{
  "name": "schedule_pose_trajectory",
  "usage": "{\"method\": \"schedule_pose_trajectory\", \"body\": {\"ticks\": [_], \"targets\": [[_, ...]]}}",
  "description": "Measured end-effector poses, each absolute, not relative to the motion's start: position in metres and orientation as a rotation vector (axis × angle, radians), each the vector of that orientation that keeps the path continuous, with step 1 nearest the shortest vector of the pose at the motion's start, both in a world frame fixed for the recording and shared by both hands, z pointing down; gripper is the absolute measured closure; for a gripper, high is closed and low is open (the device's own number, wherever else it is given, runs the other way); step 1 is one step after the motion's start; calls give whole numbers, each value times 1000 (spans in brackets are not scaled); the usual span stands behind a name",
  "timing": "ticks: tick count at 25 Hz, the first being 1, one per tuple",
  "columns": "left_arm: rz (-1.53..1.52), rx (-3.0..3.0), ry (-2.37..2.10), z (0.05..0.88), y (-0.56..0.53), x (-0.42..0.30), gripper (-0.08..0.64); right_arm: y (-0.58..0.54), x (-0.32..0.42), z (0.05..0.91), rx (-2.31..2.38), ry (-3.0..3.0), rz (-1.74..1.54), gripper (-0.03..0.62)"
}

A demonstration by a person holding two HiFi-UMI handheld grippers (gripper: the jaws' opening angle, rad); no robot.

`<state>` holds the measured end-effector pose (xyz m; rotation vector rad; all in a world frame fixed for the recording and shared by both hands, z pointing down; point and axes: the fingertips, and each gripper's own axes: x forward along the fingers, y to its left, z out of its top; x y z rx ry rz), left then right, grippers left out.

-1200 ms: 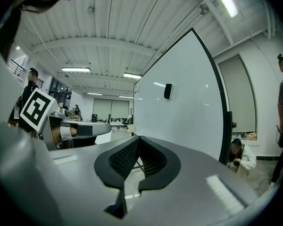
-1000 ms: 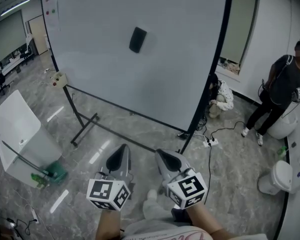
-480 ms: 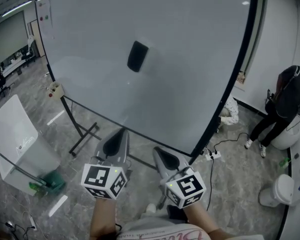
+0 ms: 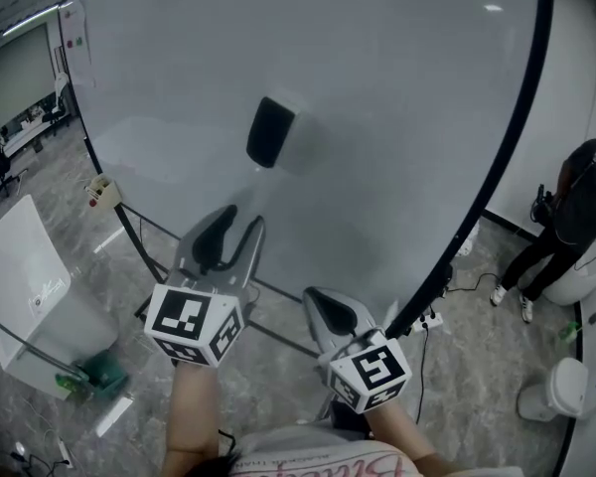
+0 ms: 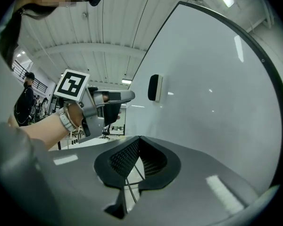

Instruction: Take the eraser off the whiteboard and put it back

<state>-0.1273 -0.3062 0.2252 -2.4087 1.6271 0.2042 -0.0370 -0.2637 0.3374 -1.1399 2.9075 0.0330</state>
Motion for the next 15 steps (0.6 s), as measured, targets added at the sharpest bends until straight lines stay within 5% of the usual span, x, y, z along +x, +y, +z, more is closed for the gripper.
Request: {"method": "schedule_pose_trajectory", "body": {"ticks": [15], "targets": [[65,-2343,1494,159,-378,-111,270,-280,-46,332,-1224,2859,34,591]]}}
